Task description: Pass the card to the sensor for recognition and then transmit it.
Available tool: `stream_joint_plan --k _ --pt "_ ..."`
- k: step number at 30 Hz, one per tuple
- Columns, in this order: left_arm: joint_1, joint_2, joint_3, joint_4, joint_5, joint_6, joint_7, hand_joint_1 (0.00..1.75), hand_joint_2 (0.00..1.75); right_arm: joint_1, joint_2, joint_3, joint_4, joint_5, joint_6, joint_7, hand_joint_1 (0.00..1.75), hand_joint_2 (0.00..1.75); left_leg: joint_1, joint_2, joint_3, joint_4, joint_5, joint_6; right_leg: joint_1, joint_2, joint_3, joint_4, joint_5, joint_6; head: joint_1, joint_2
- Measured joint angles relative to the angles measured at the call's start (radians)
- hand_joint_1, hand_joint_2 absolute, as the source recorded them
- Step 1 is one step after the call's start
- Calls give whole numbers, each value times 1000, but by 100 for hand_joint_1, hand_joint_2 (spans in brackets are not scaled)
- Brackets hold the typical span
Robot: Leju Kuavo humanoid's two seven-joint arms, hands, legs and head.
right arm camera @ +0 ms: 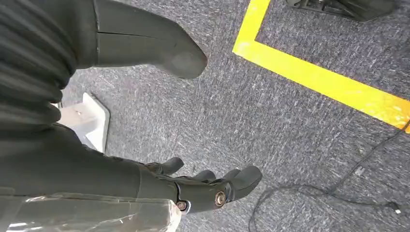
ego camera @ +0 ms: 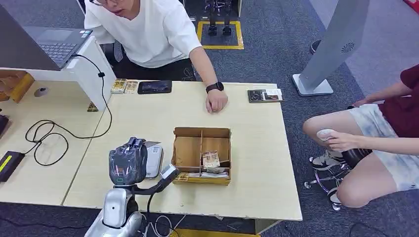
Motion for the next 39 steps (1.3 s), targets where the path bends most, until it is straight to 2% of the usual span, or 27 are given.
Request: stream_joint_plan --k 13,16,17,19,26,31,35,39 --pt "7 0 2 0 -6 0 14 175 175 0 -2 5 0 0 -1 1 0 175 0 0 0 0 0 0 0 0 0 0 0 0 0 0" --pt "6 3 2 31 -22 0 73 175 175 0 -3 12 0 0 -2 11 0 175 0 0 0 0 0 0 0 0 0 0 0 0 0 0" --pt "-1 8 0 83 -24 -4 117 175 175 -1 -4 17 0 0 -2 17 0 175 0 0 0 0 0 0 0 0 0 0 0 0 0 0" --pt "-4 18 -8 139 -24 -8 159 175 175 -4 -6 25 0 0 -3 20 0 175 0 0 0 0 0 0 0 0 0 0 0 0 0 0" --pt "-14 27 -19 190 -23 -13 167 175 175 -7 -7 29 0 0 -3 21 0 175 0 0 0 0 0 0 0 0 0 0 0 0 0 0" --pt "-17 32 -28 201 -19 -44 189 175 175 -7 -7 31 0 3 -4 24 0 175 0 0 0 0 0 0 0 0 0 0 0 0 0 0" --pt "-27 36 -37 208 -12 -88 208 175 175 -14 -7 31 1 4 -3 32 0 175 0 0 0 0 0 0 0 0 0 0 0 0 0 0" --pt "-45 42 -63 220 41 -149 204 175 175 -18 -7 31 2 21 0 39 0 175 0 -1 1 0 0 0 0 -2 2 0 0 0 0 0"
